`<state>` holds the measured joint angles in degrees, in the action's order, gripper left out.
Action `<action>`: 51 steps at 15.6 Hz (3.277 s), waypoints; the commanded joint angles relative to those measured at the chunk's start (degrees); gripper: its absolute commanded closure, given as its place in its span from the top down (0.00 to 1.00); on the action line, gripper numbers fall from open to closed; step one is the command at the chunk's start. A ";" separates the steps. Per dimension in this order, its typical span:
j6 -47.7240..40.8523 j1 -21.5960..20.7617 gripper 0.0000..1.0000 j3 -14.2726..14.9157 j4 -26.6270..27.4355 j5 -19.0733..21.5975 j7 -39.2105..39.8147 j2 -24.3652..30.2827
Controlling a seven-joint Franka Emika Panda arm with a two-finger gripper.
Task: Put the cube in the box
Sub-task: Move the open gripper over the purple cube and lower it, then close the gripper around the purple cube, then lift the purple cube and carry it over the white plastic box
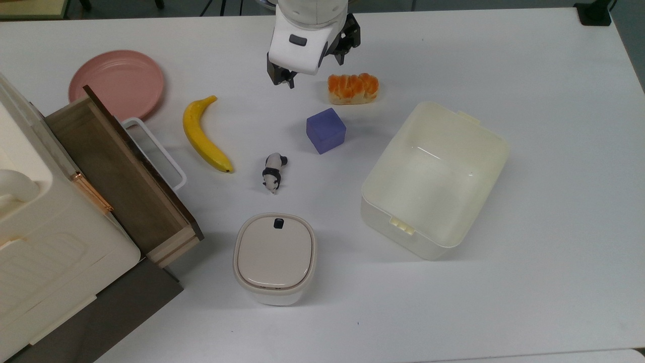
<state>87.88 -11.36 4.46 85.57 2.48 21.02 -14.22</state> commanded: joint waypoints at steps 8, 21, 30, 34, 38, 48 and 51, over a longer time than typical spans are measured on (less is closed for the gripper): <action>10.81 -3.48 1.00 0.38 16.11 0.51 -0.19 3.93; 19.96 -4.38 0.99 0.99 22.45 -4.59 -0.19 0.07; 26.90 -5.51 0.98 0.90 21.92 -8.18 -8.18 -4.68; 25.51 -6.04 0.41 0.90 21.40 -8.81 -7.76 -4.07; 19.54 -5.16 0.34 0.82 19.65 -8.19 -4.60 0.14; 13.70 -8.13 0.40 -0.68 -1.36 0.42 -15.11 -0.45; 22.66 -12.44 0.40 -0.68 -1.46 -0.72 -23.99 -3.26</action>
<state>103.78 -19.44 3.48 86.04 2.28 5.07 -13.55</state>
